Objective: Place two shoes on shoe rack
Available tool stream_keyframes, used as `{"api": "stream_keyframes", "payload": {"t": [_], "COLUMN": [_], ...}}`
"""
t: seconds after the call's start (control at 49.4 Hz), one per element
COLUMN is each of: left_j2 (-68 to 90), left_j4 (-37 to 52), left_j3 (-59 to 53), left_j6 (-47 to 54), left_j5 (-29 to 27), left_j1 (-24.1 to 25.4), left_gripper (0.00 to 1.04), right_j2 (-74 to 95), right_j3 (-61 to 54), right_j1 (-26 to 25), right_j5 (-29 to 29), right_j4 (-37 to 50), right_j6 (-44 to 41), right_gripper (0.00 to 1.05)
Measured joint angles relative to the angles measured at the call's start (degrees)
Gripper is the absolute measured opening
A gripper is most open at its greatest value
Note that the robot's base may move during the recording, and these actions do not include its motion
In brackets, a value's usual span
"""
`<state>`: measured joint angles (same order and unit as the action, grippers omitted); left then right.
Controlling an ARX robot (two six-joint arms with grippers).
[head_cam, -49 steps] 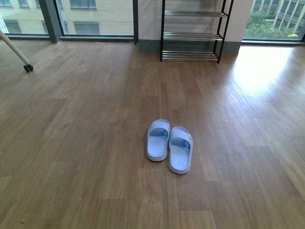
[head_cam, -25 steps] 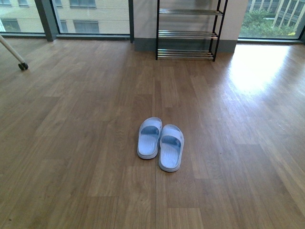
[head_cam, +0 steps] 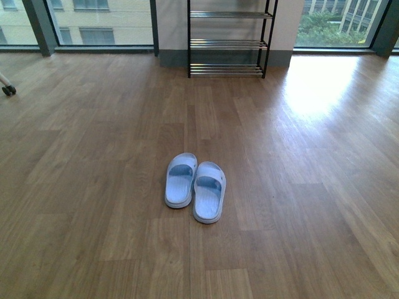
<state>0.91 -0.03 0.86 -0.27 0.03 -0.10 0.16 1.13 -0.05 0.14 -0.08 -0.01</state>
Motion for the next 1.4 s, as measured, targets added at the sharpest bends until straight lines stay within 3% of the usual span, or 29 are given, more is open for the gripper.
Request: {"api": "stream_keyframes", "payload": {"t": [1.398], "left_j2": [0.0], "left_j4": [0.0], "left_j3": [0.0], "left_j6": [0.0], "left_j5": [-0.02], "left_j1": [0.0], "left_gripper": [0.95], "right_j2": [-0.02], "right_j3": [0.0], "right_j1": [0.0], "right_j5": [-0.04], "right_j4": [0.0], "right_j6": [-0.02], "right_gripper": [0.95]}}
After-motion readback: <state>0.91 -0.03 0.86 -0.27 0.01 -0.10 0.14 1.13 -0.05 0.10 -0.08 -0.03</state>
